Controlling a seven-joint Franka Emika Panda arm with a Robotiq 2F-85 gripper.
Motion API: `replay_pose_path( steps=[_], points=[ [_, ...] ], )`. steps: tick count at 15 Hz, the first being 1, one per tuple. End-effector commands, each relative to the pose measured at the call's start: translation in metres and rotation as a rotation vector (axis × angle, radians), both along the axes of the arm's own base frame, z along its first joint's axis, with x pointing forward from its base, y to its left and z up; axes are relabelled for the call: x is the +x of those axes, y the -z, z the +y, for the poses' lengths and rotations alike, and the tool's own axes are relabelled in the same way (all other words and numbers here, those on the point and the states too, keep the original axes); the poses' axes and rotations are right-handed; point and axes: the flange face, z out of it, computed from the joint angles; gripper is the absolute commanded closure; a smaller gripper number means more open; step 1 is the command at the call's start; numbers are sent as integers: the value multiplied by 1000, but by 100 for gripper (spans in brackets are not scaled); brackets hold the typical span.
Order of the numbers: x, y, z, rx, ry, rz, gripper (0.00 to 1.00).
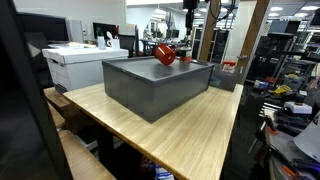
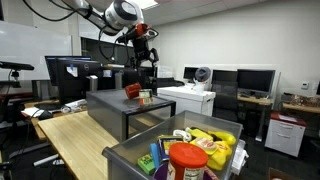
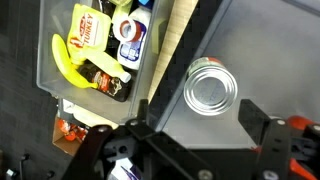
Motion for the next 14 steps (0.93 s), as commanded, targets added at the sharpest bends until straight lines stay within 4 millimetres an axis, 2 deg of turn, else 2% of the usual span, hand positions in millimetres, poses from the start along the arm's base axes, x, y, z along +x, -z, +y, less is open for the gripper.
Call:
replay_pose_path(
  steps=[1, 2, 3, 4, 8, 14],
  points=[
    [0, -5, -7, 28, -19, 6, 33],
    [1, -5, -8, 22, -16, 2, 33],
    [0, -5, -8, 18, -17, 5, 8],
    [0, -5, -8, 15, -17, 6, 2],
    [1, -2, -7, 9, -22, 19, 0],
    [9, 13, 0, 6, -35, 48, 0]
  ],
)
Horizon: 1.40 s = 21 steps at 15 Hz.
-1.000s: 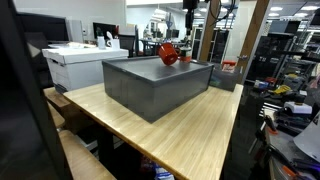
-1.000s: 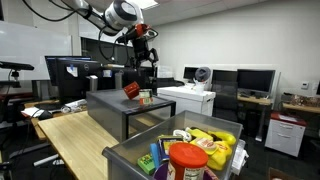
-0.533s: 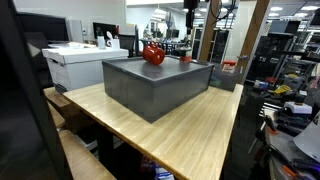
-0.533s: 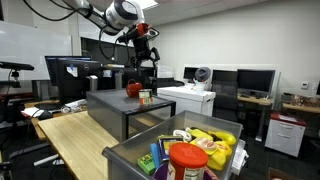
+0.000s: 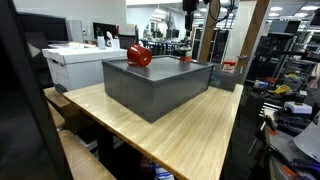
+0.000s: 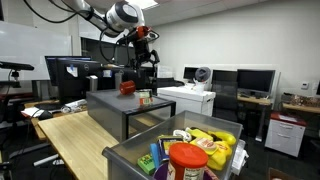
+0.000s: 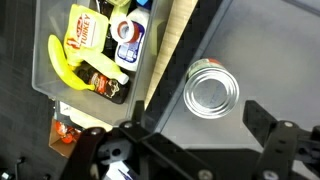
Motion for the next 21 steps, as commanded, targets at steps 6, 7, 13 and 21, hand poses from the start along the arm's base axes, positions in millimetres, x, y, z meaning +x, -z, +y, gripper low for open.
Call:
replay_pose_path(
  steps=[6, 7, 13, 21],
  points=[
    [15, 27, 14, -14, -54, 79, 0],
    [16, 30, 16, -18, -59, 85, 0],
    [24, 48, 34, -70, -89, 118, 0],
    [34, 61, 70, -171, -159, 124, 0]
  ],
)
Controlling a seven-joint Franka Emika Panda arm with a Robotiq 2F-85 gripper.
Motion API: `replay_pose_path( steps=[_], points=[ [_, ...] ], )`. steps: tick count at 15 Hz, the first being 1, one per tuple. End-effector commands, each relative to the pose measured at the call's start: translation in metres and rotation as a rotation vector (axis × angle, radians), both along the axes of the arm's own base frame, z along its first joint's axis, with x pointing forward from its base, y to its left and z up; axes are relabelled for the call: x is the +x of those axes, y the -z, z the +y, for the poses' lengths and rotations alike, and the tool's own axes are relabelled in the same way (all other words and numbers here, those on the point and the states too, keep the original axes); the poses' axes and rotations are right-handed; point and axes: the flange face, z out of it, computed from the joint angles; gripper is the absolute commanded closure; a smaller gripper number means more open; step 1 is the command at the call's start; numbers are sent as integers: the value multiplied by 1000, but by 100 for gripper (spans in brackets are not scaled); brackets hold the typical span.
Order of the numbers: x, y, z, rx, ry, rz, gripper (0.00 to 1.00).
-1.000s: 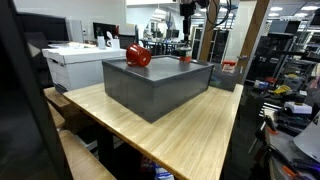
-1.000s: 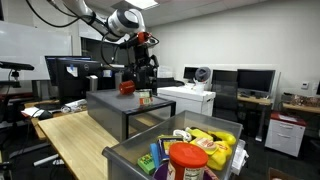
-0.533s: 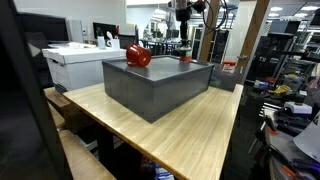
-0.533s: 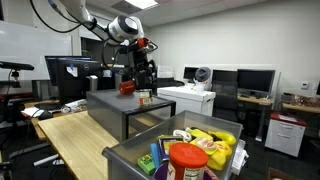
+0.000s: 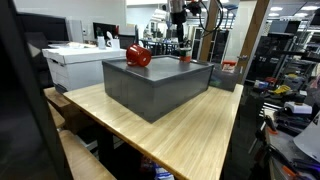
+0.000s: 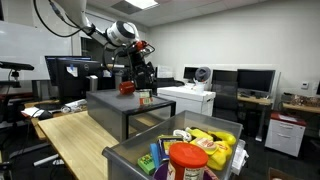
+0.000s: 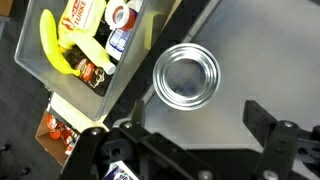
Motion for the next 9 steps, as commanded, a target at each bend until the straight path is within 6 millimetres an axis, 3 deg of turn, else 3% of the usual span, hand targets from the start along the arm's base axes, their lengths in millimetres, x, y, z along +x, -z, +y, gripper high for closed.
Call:
replay_pose_path(
  steps=[1, 9],
  points=[
    [5, 2, 18, -57, -25, 7, 0],
    [10, 27, 50, -128, -116, 31, 0]
  ],
)
